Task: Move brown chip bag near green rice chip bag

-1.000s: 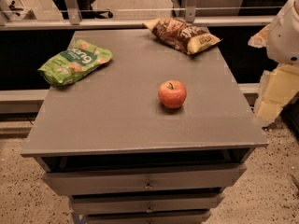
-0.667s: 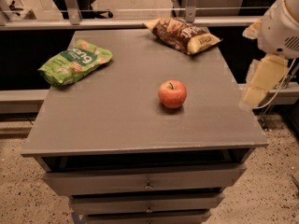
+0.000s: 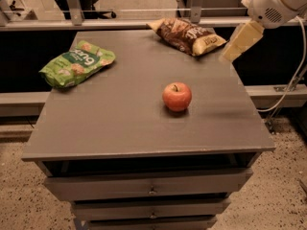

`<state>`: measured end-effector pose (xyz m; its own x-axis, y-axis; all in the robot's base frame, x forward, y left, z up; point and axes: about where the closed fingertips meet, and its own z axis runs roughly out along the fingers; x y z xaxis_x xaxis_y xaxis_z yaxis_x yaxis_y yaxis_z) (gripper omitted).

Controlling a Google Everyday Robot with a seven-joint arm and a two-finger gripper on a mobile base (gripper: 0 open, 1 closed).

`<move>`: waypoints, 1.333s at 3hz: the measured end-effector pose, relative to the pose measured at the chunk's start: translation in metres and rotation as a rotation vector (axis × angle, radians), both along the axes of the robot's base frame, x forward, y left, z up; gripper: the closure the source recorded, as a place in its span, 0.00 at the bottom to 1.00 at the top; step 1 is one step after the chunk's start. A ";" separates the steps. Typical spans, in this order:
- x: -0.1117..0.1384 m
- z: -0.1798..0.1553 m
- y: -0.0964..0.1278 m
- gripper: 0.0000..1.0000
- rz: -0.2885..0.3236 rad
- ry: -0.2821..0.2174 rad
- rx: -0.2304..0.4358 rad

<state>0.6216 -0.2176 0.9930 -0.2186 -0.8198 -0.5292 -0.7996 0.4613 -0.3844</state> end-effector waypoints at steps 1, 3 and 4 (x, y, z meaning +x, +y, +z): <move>-0.001 -0.001 0.000 0.00 0.001 0.003 -0.001; 0.063 -0.027 0.012 0.00 -0.182 -0.061 0.127; 0.111 -0.045 0.021 0.00 -0.274 -0.079 0.221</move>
Offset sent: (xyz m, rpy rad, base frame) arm 0.0529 0.0072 -0.0273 0.1358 -0.0702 -0.2219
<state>0.7329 -0.1968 0.9484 -0.3654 -0.6008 -0.7110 -0.6067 0.7331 -0.3076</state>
